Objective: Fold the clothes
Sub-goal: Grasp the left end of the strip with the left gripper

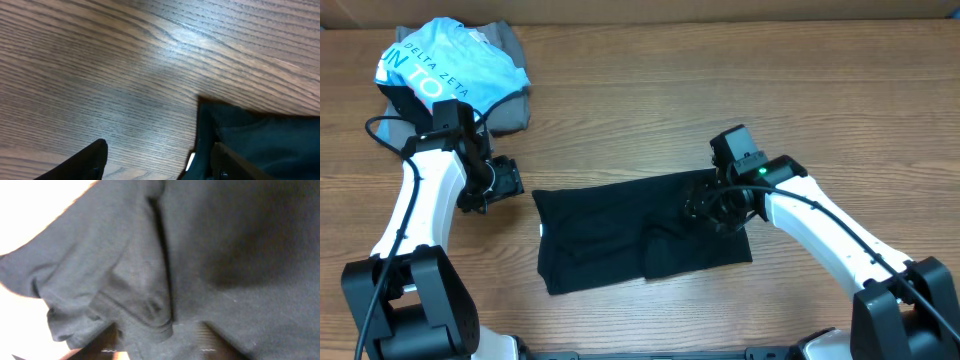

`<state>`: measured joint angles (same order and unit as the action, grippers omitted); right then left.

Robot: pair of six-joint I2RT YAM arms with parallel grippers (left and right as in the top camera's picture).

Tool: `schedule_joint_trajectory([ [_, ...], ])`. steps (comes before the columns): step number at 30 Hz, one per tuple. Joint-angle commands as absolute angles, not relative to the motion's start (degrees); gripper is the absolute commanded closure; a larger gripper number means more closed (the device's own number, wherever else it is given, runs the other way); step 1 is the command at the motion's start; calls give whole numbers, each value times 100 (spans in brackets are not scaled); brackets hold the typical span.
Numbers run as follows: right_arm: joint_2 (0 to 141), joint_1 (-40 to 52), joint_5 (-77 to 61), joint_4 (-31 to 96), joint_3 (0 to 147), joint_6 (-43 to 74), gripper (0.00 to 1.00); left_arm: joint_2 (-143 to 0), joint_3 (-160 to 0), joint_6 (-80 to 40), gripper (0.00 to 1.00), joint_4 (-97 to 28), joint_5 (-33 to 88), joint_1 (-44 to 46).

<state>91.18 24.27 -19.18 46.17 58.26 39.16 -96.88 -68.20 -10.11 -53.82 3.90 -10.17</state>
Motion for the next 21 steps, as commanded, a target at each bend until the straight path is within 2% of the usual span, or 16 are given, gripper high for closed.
schedule_joint_trajectory([
  [1, 8976, 2451, -2296, 4355, 5487, 3948, 22, -9623, -6928, -878, 31, -5356, 473, -1011],
  [3, 8982, 2486, -2403, 4204, 5354, 3992, 21, -9623, -6928, -878, 31, -5363, 473, -1011],
  [4, 8980, 2506, -2412, 4145, 5286, 4097, 25, -9623, -6928, -878, 31, -5369, 475, -1011],
  [7, 8982, 2550, -2512, 3850, 5116, 4318, 47, -9623, -6928, -878, 31, -5369, 473, -1011],
  [9, 8982, 2600, -2683, 3559, 5059, 4377, 57, -9623, -6928, -878, 31, -5367, 473, -1011],
  [11, 8982, 2674, -2755, 3380, 5057, 4440, 62, -9623, -6928, -878, 31, -5369, 473, -1011],
  [12, 8982, 2753, -2753, 3267, 5057, 4611, 69, -9623, -6928, -875, 31, -5369, 471, -1011],
  [14, 8982, 2891, -2753, 3048, 5057, 4707, 73, -9623, -6928, -875, 32, -5369, 471, -1011],
  [15, 8982, 2971, -2751, 2917, 5057, 4797, 78, -9623, -6928, -878, 32, -5369, 471, -1011],
  [17, 8980, 3070, -2757, 2600, 5059, 4982, 96, -9623, -6928, -875, 32, -5369, 471, -1011],
  [21, 8980, 3111, -2746, 1308, 5059, 4781, 95, -9623, -6928, -875, 32, -5369, 471, -1011],
])
